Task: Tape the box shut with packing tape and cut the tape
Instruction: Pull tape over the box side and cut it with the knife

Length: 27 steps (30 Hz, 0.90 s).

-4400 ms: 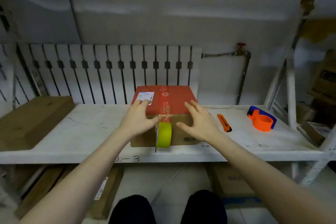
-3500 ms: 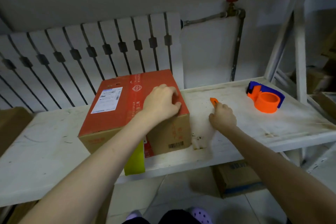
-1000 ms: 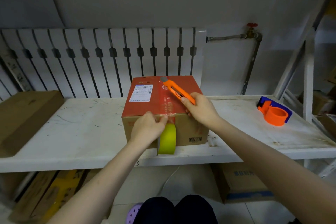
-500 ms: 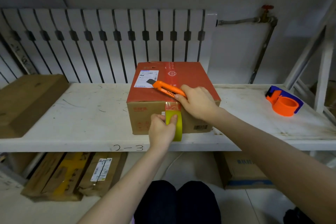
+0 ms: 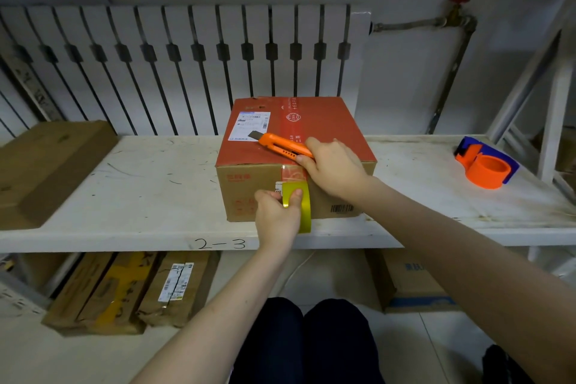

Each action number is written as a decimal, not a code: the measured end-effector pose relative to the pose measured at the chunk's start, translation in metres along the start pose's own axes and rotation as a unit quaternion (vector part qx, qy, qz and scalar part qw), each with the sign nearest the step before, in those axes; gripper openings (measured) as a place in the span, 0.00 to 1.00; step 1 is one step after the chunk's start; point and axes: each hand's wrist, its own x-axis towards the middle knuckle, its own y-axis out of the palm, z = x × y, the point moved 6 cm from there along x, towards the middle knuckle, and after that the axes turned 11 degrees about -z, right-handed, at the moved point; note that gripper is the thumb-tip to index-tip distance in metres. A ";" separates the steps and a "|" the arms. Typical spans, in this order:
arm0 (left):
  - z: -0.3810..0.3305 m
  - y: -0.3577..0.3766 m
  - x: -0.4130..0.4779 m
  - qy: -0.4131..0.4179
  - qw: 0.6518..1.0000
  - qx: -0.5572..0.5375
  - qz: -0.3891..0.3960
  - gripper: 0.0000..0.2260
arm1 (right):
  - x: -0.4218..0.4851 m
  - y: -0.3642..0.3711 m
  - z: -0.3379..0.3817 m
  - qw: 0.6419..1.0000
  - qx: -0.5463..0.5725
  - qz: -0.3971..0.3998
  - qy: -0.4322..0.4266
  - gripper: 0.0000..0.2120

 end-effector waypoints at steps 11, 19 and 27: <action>0.006 0.003 0.005 -0.019 1.000 0.015 0.004 0.13 | -0.003 0.002 -0.004 0.997 0.065 0.034 0.020 0.12; 0.010 0.004 0.002 0.000 0.999 0.039 0.009 0.16 | -0.004 0.003 -0.004 0.997 0.066 0.035 0.023 0.12; 0.017 0.004 0.006 -0.064 0.995 0.078 0.028 0.21 | -0.005 0.004 -0.003 0.997 0.057 0.035 0.029 0.13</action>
